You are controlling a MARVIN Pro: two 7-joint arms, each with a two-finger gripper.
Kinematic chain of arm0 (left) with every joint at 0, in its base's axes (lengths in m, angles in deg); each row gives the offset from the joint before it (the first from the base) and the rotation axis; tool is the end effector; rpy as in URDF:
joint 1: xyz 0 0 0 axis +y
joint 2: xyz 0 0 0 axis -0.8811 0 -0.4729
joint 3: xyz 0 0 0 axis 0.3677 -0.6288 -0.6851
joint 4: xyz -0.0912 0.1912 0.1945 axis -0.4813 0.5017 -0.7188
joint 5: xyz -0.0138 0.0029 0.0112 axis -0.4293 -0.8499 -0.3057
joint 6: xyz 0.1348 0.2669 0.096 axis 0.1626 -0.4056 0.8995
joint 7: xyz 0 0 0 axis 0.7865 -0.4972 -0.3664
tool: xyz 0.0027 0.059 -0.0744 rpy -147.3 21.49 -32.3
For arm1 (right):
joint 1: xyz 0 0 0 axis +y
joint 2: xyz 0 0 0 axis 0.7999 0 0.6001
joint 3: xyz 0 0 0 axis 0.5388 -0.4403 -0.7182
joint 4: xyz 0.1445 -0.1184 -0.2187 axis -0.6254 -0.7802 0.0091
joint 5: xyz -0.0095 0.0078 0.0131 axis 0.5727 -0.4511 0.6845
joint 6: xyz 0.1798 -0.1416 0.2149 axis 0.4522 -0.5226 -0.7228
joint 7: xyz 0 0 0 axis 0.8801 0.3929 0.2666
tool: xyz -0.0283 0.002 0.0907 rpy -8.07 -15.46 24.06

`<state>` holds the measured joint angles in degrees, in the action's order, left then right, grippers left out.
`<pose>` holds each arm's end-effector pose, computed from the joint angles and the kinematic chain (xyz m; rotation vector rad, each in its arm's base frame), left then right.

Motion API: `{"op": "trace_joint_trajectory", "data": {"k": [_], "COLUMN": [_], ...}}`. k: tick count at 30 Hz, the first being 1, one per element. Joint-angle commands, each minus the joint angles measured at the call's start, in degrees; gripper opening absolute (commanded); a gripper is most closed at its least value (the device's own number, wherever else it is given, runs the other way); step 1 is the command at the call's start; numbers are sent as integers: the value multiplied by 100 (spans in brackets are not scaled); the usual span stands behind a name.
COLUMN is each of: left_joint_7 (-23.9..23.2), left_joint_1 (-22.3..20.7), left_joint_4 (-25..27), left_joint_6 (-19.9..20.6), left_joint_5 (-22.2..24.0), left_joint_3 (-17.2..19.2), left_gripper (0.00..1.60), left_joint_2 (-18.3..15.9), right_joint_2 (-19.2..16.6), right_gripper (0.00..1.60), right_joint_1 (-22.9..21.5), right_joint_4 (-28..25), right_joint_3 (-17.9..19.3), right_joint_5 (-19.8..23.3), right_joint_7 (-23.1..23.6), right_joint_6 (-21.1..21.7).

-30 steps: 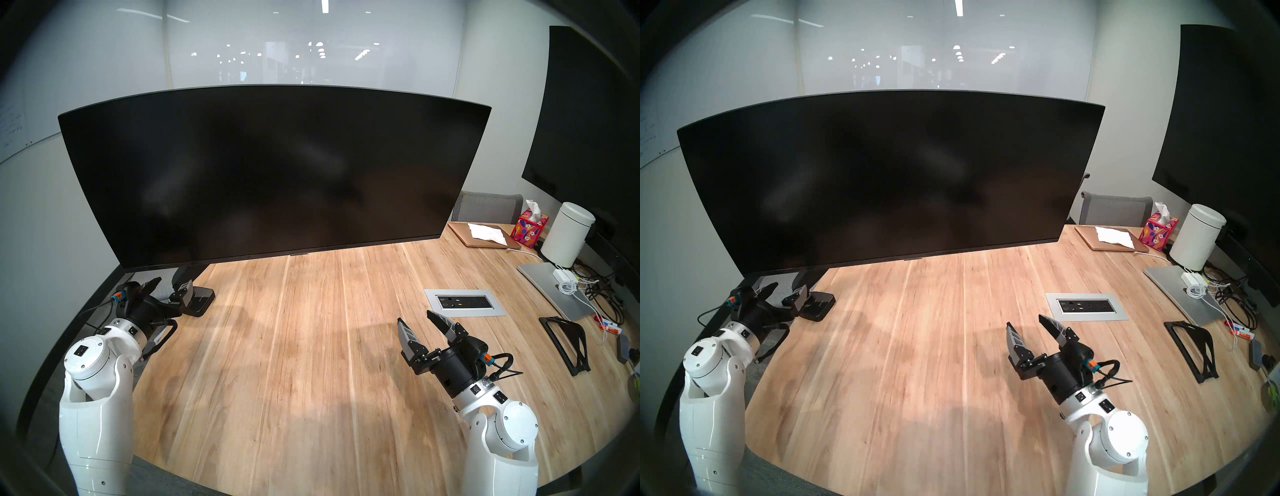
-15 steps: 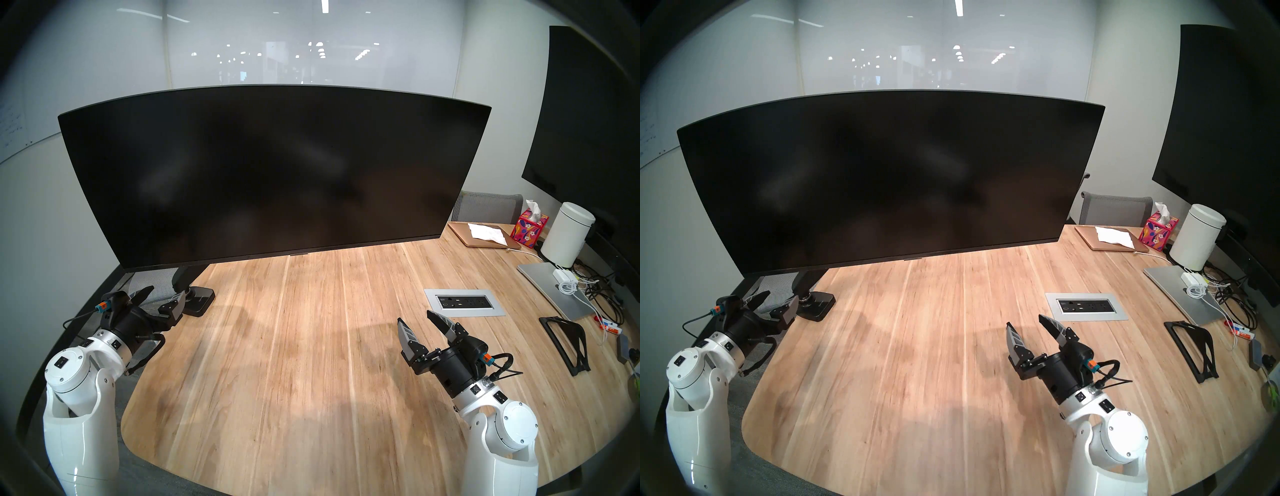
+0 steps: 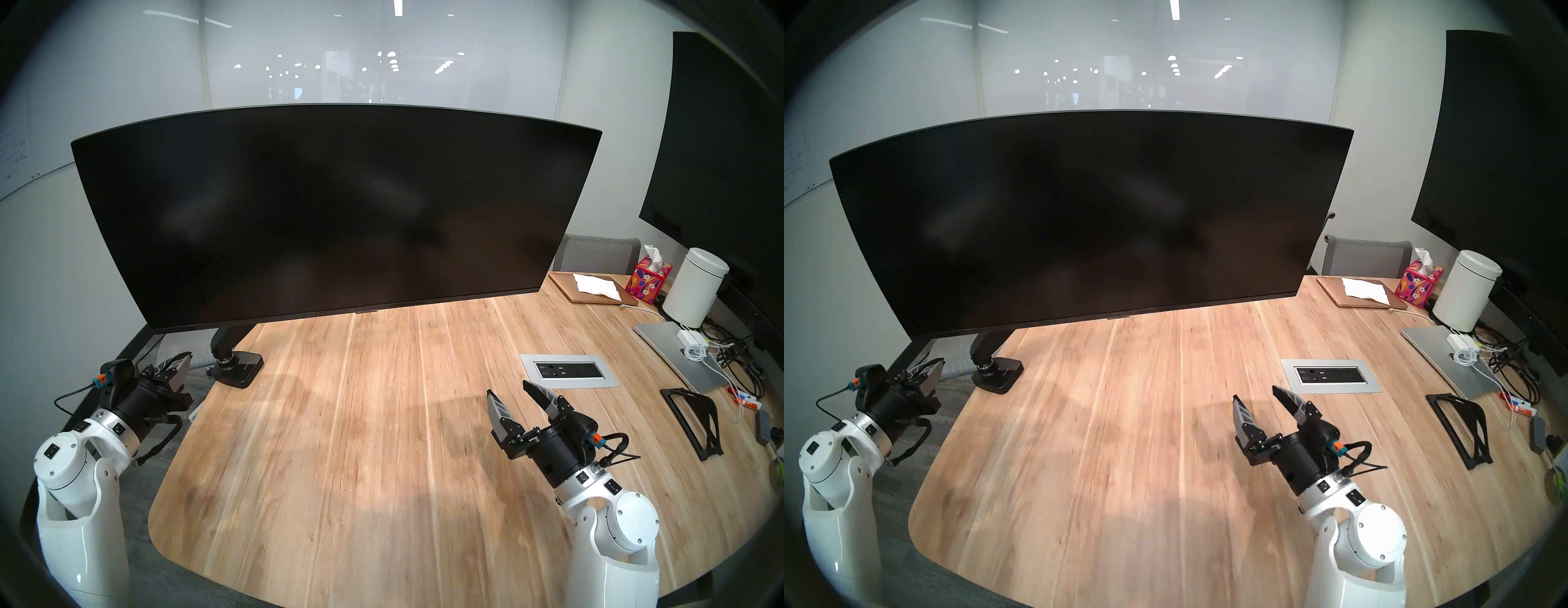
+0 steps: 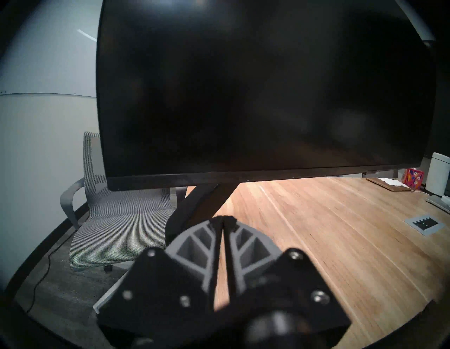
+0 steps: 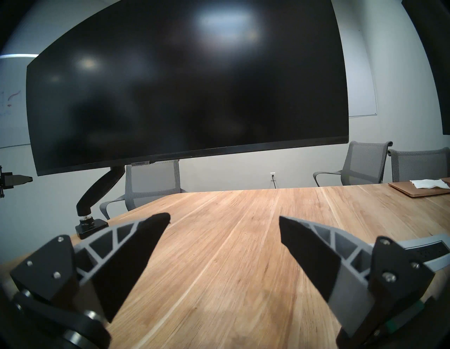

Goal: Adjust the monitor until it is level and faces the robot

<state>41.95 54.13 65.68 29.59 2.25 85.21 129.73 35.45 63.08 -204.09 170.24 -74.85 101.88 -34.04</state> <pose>0.2657 0.1881 -0.2133 2.2341 -0.0686 2.0475 0.2670 -0.0401 -0.2855 -1.8742 -0.2934 -2.0412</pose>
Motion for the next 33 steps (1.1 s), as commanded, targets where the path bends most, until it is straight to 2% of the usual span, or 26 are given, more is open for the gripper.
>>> {"op": "trace_joint_trajectory", "data": {"k": [1, 18, 33], "left_joint_7": [-78, -41, 352], "left_joint_1": [-25, -457, -1148], "left_joint_4": [34, -13, -434], "left_joint_6": [-115, -14, 125], "left_joint_5": [-20, 29, -202], "left_joint_3": [34, 118, -310], "left_gripper": [0, 0, 0], "left_joint_2": [-80, -237, -496], "right_joint_2": [-10, -10, -10], "right_gripper": [160, 160, 160], "right_joint_1": [-8, -9, -10], "right_joint_4": [-116, -113, -112], "right_joint_3": [-6, -5, -5], "right_joint_5": [38, 37, 36], "right_joint_7": [-4, -2, -2], "right_joint_6": [-5, -7, -8]}}
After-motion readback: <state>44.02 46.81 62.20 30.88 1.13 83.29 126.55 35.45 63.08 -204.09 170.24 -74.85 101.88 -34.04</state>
